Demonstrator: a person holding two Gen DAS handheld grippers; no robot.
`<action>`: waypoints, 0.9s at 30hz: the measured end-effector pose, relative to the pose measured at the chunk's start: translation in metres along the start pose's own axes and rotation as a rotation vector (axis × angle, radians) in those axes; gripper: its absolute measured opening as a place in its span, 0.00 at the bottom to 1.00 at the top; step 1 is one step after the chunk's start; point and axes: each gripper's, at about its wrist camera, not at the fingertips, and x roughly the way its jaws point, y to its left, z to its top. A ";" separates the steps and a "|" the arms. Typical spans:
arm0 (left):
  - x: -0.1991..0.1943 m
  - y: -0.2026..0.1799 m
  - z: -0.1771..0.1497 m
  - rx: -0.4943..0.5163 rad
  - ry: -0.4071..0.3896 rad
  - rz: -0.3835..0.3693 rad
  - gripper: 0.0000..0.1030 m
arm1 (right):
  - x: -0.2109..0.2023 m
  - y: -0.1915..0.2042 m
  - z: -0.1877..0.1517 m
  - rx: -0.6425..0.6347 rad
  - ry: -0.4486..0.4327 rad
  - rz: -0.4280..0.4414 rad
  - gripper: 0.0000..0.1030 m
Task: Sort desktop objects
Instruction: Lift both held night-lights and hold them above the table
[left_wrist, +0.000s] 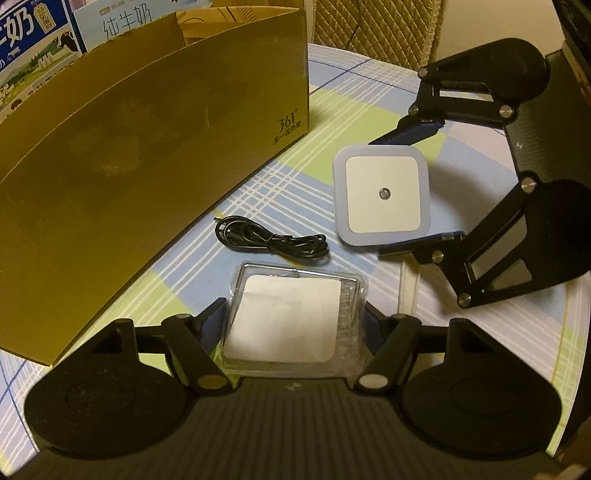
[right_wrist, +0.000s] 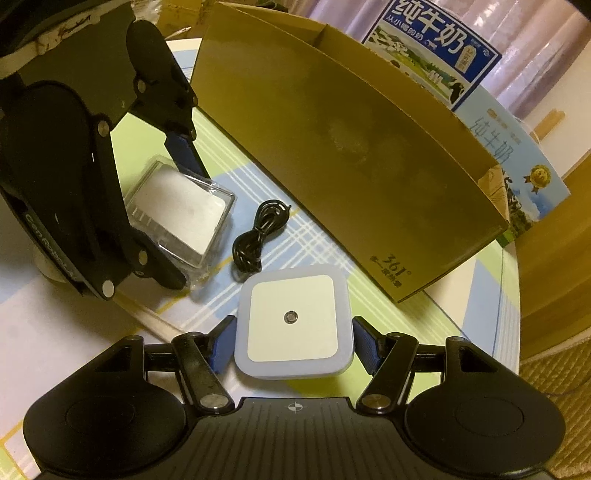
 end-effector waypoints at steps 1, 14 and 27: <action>0.000 0.000 0.000 -0.001 -0.001 -0.001 0.68 | 0.000 0.000 0.000 -0.002 -0.002 -0.001 0.61; -0.009 -0.004 -0.002 -0.043 -0.051 0.022 0.62 | 0.002 0.009 -0.003 -0.078 -0.014 -0.036 0.62; -0.028 0.011 -0.010 -0.209 -0.060 0.098 0.62 | -0.005 -0.002 0.000 0.022 -0.052 -0.072 0.61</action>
